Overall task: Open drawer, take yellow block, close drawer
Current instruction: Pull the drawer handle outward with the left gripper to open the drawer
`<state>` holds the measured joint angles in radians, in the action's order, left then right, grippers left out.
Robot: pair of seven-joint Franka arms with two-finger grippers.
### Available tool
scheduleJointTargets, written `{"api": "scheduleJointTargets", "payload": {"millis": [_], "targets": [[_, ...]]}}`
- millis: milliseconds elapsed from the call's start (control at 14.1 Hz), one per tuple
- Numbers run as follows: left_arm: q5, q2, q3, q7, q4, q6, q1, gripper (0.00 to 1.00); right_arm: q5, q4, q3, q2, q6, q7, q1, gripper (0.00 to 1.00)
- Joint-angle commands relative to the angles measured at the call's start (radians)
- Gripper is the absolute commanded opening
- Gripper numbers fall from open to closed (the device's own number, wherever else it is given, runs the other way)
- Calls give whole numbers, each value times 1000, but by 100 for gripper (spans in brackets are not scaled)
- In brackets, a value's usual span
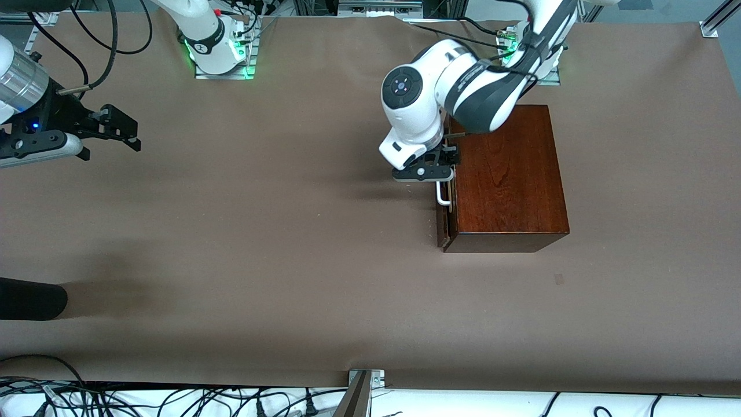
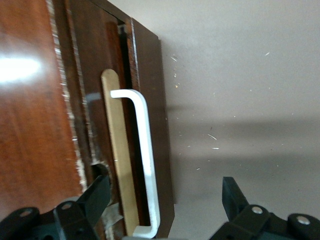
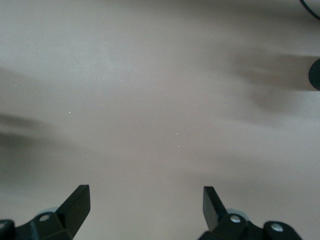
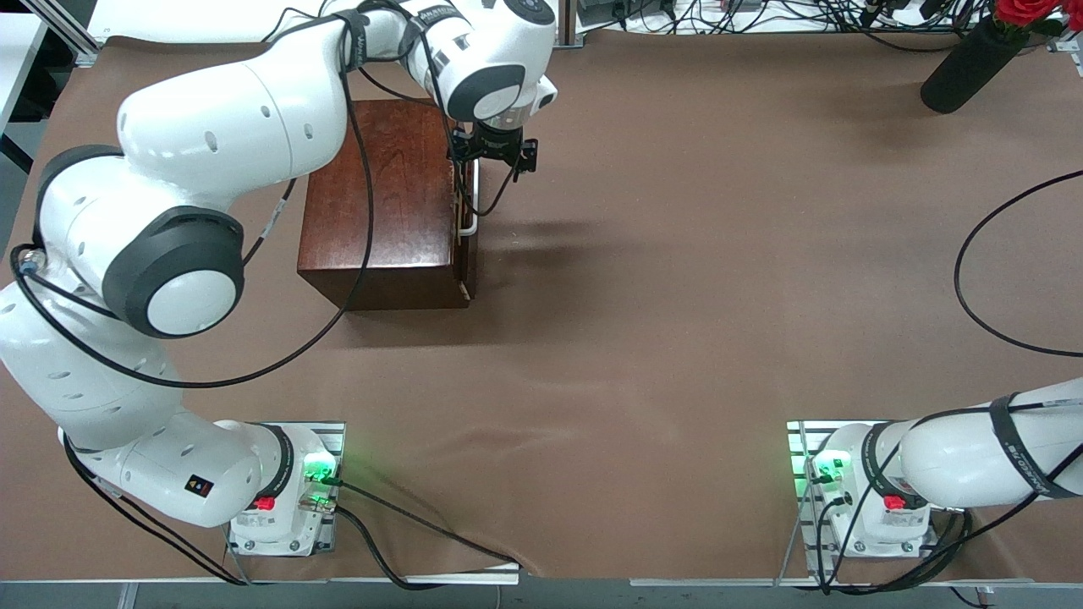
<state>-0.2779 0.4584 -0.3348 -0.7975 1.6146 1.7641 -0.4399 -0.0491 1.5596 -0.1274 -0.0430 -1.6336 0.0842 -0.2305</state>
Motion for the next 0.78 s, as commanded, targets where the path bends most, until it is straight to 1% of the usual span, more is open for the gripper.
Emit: {"api": "scheduleJointTargets", "payload": {"millis": [0, 142, 283, 708], "targets": [[-47, 31, 2, -20, -2, 24, -11, 100, -8, 2, 2, 11, 12, 8, 7, 100], [-58, 39, 2, -22, 25, 72, -11, 100, -6, 2, 3, 6, 6, 5, 3, 100], [-60, 48, 2, -35, 39, 81, -11, 100, -5, 2, 3, 5, 6, 3, 0, 100], [-60, 86, 2, -48, 39, 124, -20, 100, -3, 2, 6, 8, 14, 9, -1, 100]]}}
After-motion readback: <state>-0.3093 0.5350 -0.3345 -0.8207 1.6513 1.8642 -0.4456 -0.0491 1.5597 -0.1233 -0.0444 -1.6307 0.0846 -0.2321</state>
